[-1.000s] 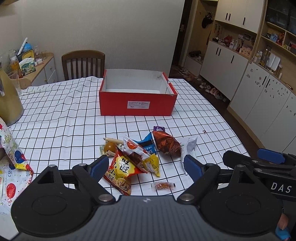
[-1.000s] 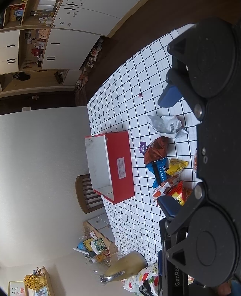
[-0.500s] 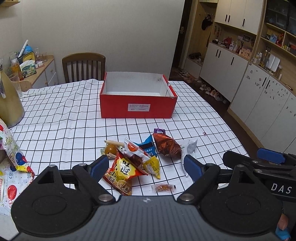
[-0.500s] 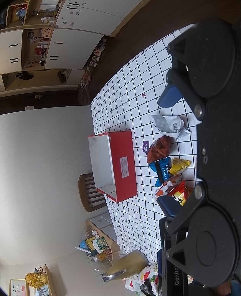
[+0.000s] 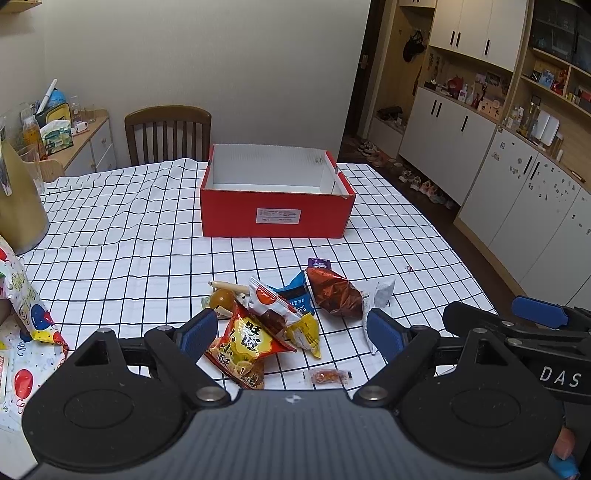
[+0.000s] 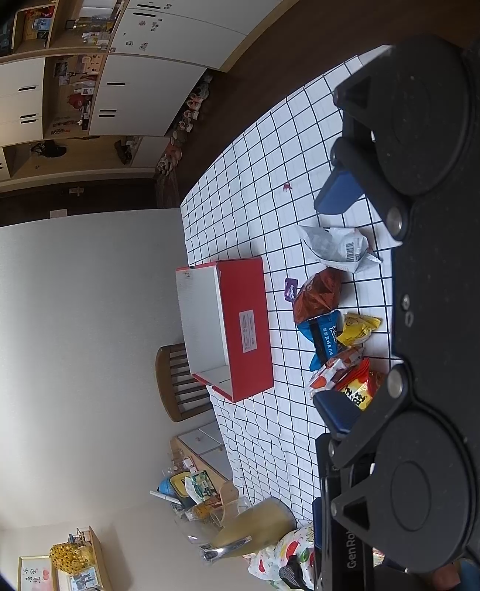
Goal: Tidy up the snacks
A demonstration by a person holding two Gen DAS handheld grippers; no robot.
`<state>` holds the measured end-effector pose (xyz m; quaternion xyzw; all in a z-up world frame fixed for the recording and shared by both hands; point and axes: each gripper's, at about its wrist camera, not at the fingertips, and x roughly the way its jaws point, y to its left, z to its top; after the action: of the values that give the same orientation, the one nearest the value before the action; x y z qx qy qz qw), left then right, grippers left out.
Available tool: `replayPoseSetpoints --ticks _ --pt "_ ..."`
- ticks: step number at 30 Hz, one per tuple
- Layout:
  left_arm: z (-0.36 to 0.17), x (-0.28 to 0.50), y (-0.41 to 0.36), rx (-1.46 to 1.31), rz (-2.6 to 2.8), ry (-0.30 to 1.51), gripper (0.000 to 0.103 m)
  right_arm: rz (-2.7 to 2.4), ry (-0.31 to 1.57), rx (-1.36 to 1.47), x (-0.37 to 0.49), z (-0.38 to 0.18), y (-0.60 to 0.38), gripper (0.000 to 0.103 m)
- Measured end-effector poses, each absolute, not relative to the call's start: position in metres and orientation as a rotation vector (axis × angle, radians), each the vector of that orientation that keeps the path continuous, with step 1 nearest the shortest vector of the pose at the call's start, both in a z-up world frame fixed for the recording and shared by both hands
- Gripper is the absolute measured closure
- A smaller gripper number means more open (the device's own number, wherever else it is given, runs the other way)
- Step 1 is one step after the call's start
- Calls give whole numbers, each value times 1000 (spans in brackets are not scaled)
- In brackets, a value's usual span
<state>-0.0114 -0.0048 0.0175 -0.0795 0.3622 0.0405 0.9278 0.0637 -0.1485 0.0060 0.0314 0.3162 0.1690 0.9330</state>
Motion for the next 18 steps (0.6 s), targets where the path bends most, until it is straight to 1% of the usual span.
replayPoseSetpoints --ticks 18 --pt "12 -8 0 -173 79 758 15 354 634 52 66 5 -145 1"
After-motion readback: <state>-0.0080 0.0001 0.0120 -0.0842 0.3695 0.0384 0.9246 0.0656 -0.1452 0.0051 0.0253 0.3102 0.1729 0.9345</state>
